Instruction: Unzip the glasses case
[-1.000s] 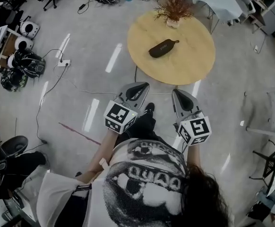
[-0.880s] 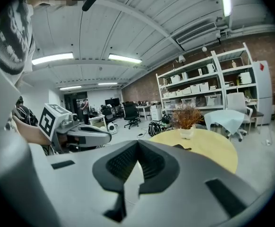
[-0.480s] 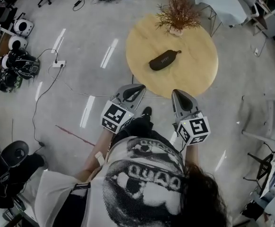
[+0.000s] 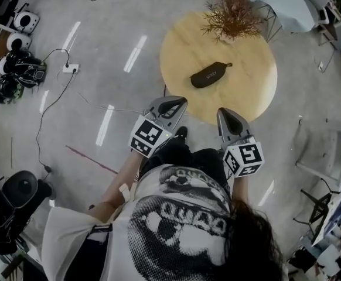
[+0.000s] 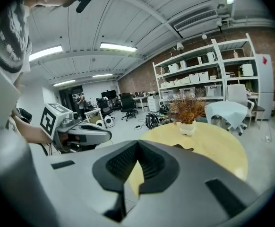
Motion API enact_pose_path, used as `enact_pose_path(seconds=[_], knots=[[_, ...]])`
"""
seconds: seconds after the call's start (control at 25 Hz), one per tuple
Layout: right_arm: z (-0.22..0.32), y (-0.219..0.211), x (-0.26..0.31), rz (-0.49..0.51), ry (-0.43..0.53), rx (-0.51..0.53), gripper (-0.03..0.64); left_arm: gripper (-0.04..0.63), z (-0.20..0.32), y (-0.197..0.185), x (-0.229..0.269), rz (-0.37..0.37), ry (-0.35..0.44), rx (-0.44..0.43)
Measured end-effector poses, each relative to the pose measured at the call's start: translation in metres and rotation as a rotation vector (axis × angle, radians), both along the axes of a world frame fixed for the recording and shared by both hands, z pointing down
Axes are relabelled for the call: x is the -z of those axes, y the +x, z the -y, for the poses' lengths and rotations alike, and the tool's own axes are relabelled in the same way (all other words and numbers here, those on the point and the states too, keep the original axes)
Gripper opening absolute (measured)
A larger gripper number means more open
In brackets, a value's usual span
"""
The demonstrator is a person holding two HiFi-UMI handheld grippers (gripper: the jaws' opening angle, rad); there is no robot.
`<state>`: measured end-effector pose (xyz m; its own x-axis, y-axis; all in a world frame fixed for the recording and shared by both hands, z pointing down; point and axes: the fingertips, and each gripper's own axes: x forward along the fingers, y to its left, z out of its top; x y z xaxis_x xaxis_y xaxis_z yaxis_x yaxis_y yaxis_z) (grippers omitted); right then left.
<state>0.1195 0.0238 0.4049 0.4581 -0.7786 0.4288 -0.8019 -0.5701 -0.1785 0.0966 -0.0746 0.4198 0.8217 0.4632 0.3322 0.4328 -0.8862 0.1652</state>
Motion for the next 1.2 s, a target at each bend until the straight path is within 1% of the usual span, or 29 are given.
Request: enact_pose_path(seconds=[0.12, 0.32, 0.44, 0.52, 0.72, 0.88, 1.0, 1.08, 1.2], knots=[[0.009, 0.008, -0.004, 0.02, -0.008, 0.027, -0.002, 0.014, 0.007, 0.001, -0.005, 0.018, -0.004, 0.012], [0.024, 0.024, -0.015, 0.069, -0.008, 0.077, -0.002, 0.014, 0.022, 0.005, -0.009, 0.023, 0.035, 0.063], [0.033, 0.038, -0.02, 0.096, 0.003, 0.109, -0.002, 0.014, 0.029, 0.016, -0.007, 0.008, 0.033, 0.113], [0.041, 0.052, -0.022, 0.106, 0.0, 0.149, 0.004, 0.014, 0.034, 0.022, -0.005, 0.008, 0.023, 0.155], [0.042, 0.084, -0.038, 0.095, -0.054, 0.274, 0.026, 0.014, 0.029, 0.019, -0.015, 0.035, 0.003, 0.262], [0.049, 0.101, -0.06, 0.108, -0.132, 0.425, 0.071, 0.014, 0.032, 0.014, -0.034, 0.09, 0.004, 0.347], [0.053, 0.114, -0.079, 0.086, -0.214, 0.564, 0.104, 0.014, 0.028, 0.017, -0.047, 0.127, 0.029, 0.374], [0.056, 0.12, -0.094, 0.049, -0.291, 0.681, 0.129, 0.014, 0.023, 0.021, -0.055, 0.144, 0.043, 0.379], [0.06, 0.121, -0.117, -0.014, -0.414, 0.889, 0.176, 0.014, 0.019, 0.027, -0.069, 0.171, 0.059, 0.383]])
